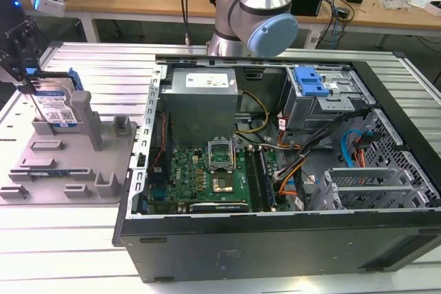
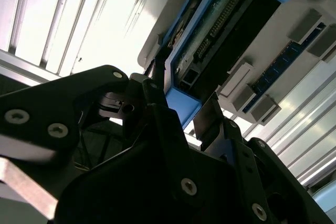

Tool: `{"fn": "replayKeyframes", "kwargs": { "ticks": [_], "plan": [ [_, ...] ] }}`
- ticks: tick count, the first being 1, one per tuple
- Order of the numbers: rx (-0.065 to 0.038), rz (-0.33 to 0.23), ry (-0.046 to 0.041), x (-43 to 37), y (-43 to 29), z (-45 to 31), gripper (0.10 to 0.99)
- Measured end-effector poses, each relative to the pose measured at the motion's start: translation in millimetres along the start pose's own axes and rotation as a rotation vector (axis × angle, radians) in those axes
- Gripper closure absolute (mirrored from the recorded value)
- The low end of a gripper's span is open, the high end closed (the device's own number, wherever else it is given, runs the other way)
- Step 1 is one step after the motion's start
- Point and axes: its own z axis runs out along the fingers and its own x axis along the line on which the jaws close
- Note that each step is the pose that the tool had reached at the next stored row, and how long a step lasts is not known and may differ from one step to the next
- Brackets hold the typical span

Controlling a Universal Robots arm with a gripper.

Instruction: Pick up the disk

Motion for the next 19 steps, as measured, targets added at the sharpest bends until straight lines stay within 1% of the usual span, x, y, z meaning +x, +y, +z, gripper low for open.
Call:
{"fn": "replayKeyframes", "kwargs": {
  "ticks": [3, 5, 15, 16, 17, 18, 19],
  "plan": [
    [0.0, 0.0, 0.0, 0.0, 0.0, 0.3, 0.604],
    [0.0, 0.0, 0.0, -0.1, 0.0, 2.0, 0.604],
    [0.0, 0.0, 0.0, -0.1, 0.0, 2.1, 0.604],
    [0.0, 0.0, 0.0, -0.1, 0.0, 2.1, 0.616],
    [0.0, 0.0, 0.0, -0.1, 0.0, 2.1, 0.686],
    [0.0, 0.0, -0.0001, -0.1, 0.0, 2.2, 0.722],
    [0.0, 0.0, -0.0001, -0.1, 0.0, 2.2, 0.722]
  ]
}}
